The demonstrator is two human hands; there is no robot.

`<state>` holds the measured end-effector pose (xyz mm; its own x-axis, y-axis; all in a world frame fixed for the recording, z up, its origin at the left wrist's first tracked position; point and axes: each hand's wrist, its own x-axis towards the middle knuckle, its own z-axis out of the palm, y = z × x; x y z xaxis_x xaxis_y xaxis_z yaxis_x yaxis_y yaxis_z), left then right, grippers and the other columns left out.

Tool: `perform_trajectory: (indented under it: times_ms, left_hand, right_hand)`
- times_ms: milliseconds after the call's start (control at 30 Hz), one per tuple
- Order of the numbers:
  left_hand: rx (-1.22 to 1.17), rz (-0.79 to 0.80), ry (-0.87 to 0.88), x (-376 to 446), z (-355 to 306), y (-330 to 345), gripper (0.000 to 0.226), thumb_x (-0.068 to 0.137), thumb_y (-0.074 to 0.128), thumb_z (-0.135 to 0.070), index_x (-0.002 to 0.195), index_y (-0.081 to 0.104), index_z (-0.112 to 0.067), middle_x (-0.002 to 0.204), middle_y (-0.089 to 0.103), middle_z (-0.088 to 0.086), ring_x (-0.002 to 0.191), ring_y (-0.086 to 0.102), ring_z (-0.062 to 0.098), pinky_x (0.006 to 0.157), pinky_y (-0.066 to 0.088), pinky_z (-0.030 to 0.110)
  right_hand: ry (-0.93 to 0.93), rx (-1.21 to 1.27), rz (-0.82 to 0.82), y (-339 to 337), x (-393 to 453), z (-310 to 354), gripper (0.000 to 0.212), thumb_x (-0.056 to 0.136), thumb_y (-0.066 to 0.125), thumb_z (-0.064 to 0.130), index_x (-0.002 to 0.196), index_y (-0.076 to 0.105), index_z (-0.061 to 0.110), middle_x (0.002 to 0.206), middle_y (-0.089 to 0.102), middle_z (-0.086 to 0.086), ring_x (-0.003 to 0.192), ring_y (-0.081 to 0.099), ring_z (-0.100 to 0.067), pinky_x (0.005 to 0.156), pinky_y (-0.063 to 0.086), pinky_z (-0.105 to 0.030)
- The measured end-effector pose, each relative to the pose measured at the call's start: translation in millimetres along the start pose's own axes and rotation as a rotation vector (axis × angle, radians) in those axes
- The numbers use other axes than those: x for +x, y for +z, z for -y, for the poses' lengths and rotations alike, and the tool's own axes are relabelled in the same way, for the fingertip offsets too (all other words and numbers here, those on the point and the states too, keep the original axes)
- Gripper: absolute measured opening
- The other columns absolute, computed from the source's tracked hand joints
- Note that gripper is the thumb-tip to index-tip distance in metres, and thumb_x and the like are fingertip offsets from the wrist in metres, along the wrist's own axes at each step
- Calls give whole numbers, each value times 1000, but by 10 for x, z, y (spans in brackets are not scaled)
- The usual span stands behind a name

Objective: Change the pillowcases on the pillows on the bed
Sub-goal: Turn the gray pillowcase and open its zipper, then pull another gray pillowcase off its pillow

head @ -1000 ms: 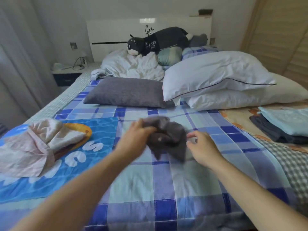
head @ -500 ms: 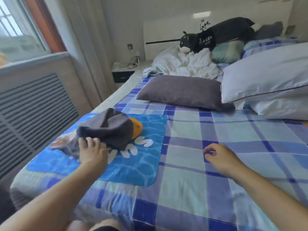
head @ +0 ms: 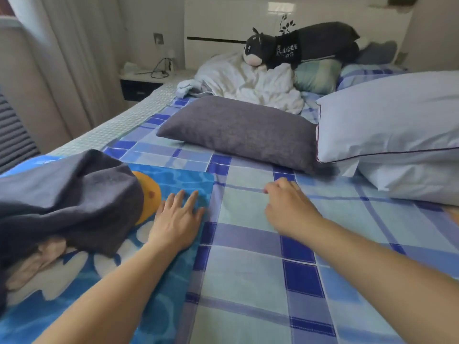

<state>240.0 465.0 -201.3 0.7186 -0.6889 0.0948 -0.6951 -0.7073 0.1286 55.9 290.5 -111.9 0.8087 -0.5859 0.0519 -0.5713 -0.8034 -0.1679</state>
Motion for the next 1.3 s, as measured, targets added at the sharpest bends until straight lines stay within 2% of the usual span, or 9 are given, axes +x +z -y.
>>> perform_trajectory:
  times_ms: [167, 300, 600, 767, 933, 1000, 1067, 1167, 1300]
  left_hand:
    - [-4, -20, -19, 78, 42, 328, 74, 92, 3, -61, 158, 23, -34, 166, 22, 5, 153, 12, 27, 123, 11, 44]
    - [-4, -59, -23, 96, 75, 387, 71, 95, 5, -61, 159, 21, -35, 166, 24, 3, 153, 11, 25, 124, 13, 45]
    - [40, -123, -27, 112, 90, 468, 67, 97, 17, -60, 155, 36, -32, 158, 39, 4, 148, 26, 27, 120, 23, 47]
    - [112, 19, -97, -26, 10, 306, 70, 96, 7, -51, 152, 41, -27, 156, 39, 12, 142, 29, 41, 114, 27, 52]
    - [-543, -113, -296, -787, -573, -331, 61, 97, 51, -27, 155, 31, -23, 157, 25, 15, 145, 27, 36, 117, 27, 44]
    - [-780, -454, -228, -1144, -756, -767, 74, 87, 66, -11, 153, 32, -21, 152, 29, 14, 145, 26, 31, 119, 21, 35]
    - [-682, -642, -96, -1391, -861, -1201, 89, 83, 74, -19, 155, 23, -30, 159, 18, 12, 150, 13, 28, 122, 11, 34]
    - [-375, -594, 78, -1571, -959, -1673, 93, 80, 77, -47, 155, 23, -36, 165, 5, 13, 153, 2, 32, 122, 4, 48]
    - [-166, -565, 521, -2062, -1358, -1706, 58, 78, 72, -44, 126, 56, -13, 145, 44, 17, 132, 42, 41, 108, 38, 55]
  right_hand:
    - [164, -291, -122, 40, 1220, -541, 80, 87, 59, 13, 154, 15, 16, 159, 13, -18, 142, 18, -43, 113, 30, -49]
    - [489, -33, -5, 292, 1885, -777, 110, 90, 69, 33, 155, -20, 30, 164, -5, -17, 146, 14, -47, 115, 28, -55]
    - [483, 139, -357, 433, 1799, -555, 47, 86, 64, 12, 125, 38, 11, 128, 52, -25, 113, 55, -45, 85, 49, -45]
    - [121, 299, -306, -282, 1252, 558, 33, 89, 56, 11, 119, 43, 15, 122, 59, -17, 107, 60, -42, 74, 44, -40]
    - [38, 450, -561, -1007, 175, 630, 32, 84, 52, 2, 112, 49, 16, 105, 64, -10, 95, 60, -37, 69, 39, -37]
    - [9, 485, -689, -1175, -302, 366, 24, 77, 52, -3, 93, 45, 13, 86, 59, -5, 83, 57, -33, 66, 40, -38]
    - [-18, 510, -808, -1301, -754, 147, 27, 71, 54, -5, 86, 43, 14, 80, 54, -1, 75, 50, -26, 63, 32, -32]
    - [-113, 488, -962, -1536, -1358, -95, 30, 67, 53, -9, 83, 45, 15, 79, 50, -1, 71, 43, -21, 60, 21, -28]
    - [-205, 258, -1002, -1456, -2124, -785, 21, 69, 59, -10, 83, 51, 3, 86, 48, -14, 76, 44, -27, 61, 26, -34]
